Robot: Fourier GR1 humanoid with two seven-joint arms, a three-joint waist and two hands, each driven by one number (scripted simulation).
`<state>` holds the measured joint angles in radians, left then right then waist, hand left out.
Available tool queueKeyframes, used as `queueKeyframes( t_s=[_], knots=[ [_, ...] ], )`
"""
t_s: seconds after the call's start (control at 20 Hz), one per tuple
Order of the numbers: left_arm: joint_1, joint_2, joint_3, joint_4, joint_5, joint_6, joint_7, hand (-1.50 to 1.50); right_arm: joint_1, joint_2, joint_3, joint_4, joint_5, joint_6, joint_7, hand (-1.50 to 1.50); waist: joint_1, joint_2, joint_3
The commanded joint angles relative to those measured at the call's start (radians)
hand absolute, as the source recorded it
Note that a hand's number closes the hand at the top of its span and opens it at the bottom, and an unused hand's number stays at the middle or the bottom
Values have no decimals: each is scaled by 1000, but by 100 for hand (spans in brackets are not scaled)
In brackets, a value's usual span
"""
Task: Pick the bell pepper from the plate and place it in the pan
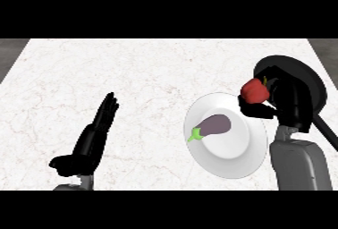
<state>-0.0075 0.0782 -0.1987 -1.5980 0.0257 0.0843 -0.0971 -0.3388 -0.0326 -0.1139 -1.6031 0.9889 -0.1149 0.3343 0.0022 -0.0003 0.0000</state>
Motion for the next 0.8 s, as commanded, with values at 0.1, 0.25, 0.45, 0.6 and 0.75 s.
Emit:
queueKeyframes(
  t_s=[0.1, 0.25, 0.45, 0.6, 0.75],
  knots=[
    [-67, 5, 55, 40, 40, -33, 19, 0, -99, -146, -176, 211, -103, -93, -138, 150, 2, 3, 0],
    [20, -26, -11, 16, -17, -2, -42, 0, -171, -181, -198, 376, -23, -240, -182, 150, 14, 5, 1],
    [-24, 17, 40, 0, 25, -43, 11, 0, -210, -243, -261, 590, -9, -415, -297, 150, 21, 9, 1],
    [-39, -18, 15, 33, 1, -22, -5, 0, -248, -277, -369, 687, -183, -488, -439, 150, 21, 12, 3],
    [-21, -40, -13, 67, -30, -13, -64, 0, -318, -355, -423, 876, -239, -517, -565, 150, 30, 16, 3]
  ],
)
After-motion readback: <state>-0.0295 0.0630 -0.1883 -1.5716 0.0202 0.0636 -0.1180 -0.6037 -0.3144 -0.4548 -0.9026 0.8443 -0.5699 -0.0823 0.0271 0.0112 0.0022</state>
